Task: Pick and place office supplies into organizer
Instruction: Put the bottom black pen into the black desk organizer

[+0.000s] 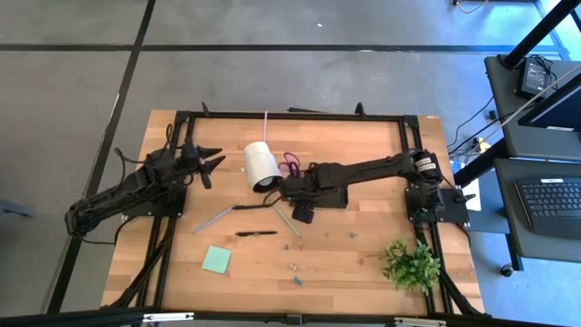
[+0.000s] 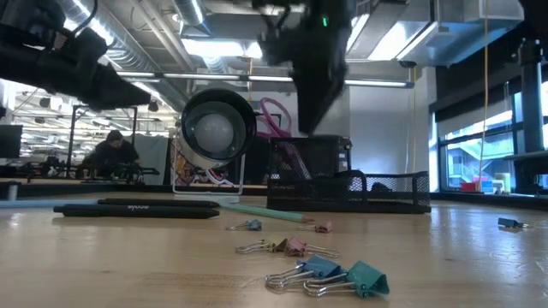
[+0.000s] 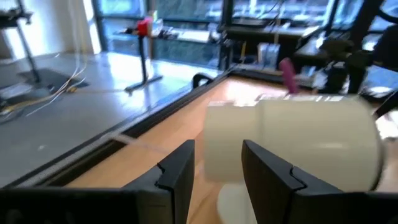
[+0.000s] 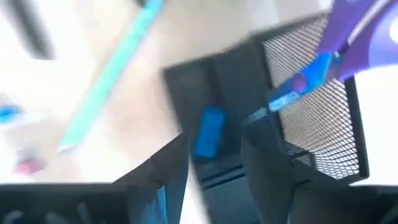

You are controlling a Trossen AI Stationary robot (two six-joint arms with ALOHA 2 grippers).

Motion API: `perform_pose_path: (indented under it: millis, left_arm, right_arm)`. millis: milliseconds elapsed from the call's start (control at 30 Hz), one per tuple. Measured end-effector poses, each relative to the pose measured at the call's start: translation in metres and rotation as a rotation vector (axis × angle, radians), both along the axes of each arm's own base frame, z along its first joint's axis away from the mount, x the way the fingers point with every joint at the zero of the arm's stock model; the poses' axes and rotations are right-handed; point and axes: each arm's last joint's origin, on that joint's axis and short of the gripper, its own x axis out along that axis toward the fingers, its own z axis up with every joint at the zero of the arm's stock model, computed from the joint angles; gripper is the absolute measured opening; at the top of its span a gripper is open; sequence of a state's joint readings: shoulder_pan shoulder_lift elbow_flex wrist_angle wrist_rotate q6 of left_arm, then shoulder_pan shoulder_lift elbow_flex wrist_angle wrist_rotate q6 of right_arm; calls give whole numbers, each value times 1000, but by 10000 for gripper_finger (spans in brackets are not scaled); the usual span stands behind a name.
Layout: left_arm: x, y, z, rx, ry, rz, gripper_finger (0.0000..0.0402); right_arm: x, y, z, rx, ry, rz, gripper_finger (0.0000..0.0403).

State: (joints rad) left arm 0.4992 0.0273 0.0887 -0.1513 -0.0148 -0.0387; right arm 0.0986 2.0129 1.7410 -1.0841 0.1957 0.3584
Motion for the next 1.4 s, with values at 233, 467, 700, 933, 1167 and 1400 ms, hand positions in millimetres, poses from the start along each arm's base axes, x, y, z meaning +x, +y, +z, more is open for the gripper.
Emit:
perform_pose_path:
  millis: [233, 467, 700, 933, 1167, 1400]
  left_arm:
    - [2, -5, 16, 78, -146, -180, 134]
    - [1, -12, 30, 106, -194, -277, 154]
    - [2, -21, 48, 110, -220, -391, 161]
    - [14, -28, 66, 115, -16, -479, 160]
    - [37, -36, 89, 47, 322, -528, 160]
    - [75, -57, 105, -61, 555, -603, 161]
  right_arm:
    - [2, 2, 53, 60, -90, 37, 151]
    - [-45, -3, 105, 69, -227, -15, 151]
    - [-95, -11, 128, 36, -477, -87, 151]
    - [-125, -15, 116, 64, -589, -178, 151]
    - [-140, -20, 92, 10, -557, -287, 151]
    - [-152, -31, 76, -23, -494, -304, 151]
